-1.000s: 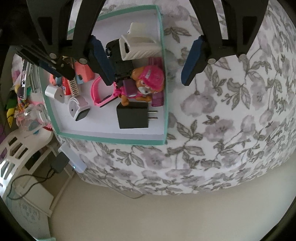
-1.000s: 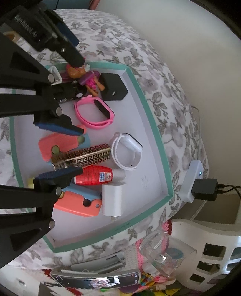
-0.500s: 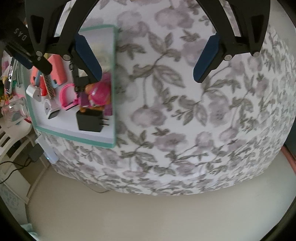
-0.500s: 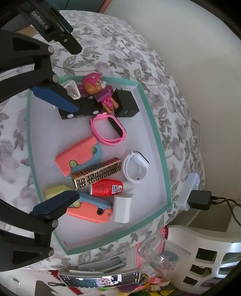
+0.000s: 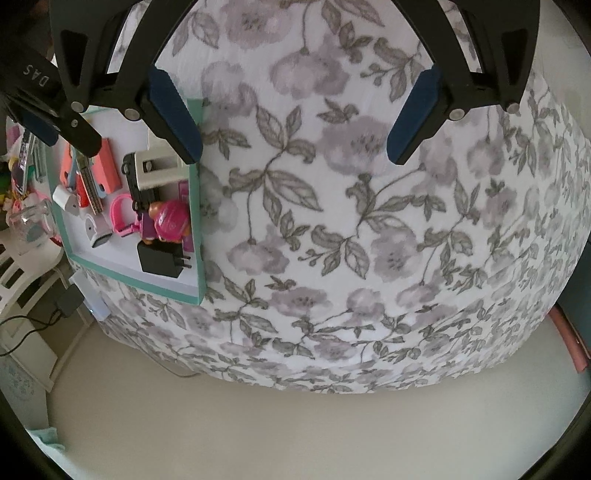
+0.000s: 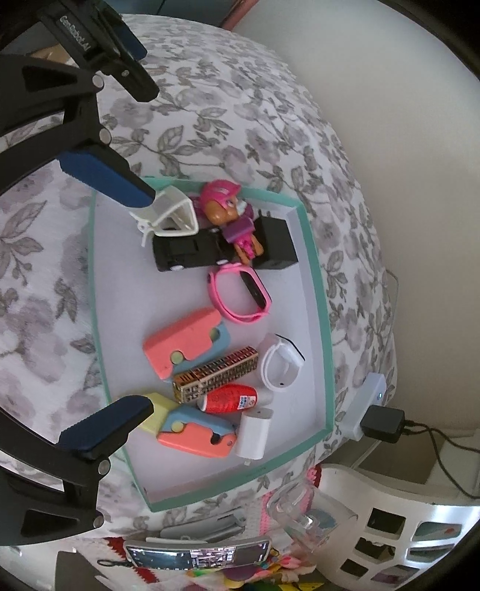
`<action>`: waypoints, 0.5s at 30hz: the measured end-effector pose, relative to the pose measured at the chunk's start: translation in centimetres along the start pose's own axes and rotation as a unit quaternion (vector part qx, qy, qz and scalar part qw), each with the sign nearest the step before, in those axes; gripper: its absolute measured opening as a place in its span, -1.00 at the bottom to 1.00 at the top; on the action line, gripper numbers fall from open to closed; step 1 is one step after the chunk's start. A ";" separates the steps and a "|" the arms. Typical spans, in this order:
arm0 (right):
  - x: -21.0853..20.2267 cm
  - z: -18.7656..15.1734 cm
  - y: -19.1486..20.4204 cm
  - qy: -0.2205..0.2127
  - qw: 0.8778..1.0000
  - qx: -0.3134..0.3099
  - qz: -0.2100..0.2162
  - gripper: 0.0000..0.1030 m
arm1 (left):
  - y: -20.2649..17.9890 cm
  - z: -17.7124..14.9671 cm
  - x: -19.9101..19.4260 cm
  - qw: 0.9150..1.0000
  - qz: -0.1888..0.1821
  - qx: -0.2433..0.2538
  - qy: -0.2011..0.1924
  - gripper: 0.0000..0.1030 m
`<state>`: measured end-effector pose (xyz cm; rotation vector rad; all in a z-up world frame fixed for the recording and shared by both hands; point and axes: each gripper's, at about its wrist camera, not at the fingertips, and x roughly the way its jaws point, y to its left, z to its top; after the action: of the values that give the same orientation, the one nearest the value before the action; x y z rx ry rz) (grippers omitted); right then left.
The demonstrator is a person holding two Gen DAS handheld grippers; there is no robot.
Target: Organize rigid objects
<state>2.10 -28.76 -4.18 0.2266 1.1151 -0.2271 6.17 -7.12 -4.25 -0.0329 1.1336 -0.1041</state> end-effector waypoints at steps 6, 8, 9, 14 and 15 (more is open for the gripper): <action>0.1 -1.2 1.1 0.006 1.000 -0.019 -0.002 1.00 | 0.6 -0.9 -0.6 1.000 0.009 0.002 0.003 0.94; 0.2 -1.6 1.5 0.008 1.000 -0.027 0.001 1.00 | 0.7 -1.1 -0.7 1.000 0.015 0.003 0.006 0.94; 0.2 -1.7 1.6 0.009 1.000 -0.029 0.002 1.00 | 0.8 -1.2 -0.7 1.000 0.018 0.003 0.009 0.94; -0.1 -2.0 1.8 0.003 0.999 -0.034 -0.001 1.00 | 1.4 -1.4 -0.6 0.999 0.034 -0.005 0.020 0.94; -0.2 -2.0 1.8 0.001 0.999 -0.033 -0.001 1.00 | 1.4 -1.4 -0.7 0.999 0.037 -0.005 0.020 0.94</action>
<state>0.82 -26.47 -4.73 0.1664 1.1227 -0.1918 4.69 -5.60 -4.36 0.0024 1.1736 -0.0323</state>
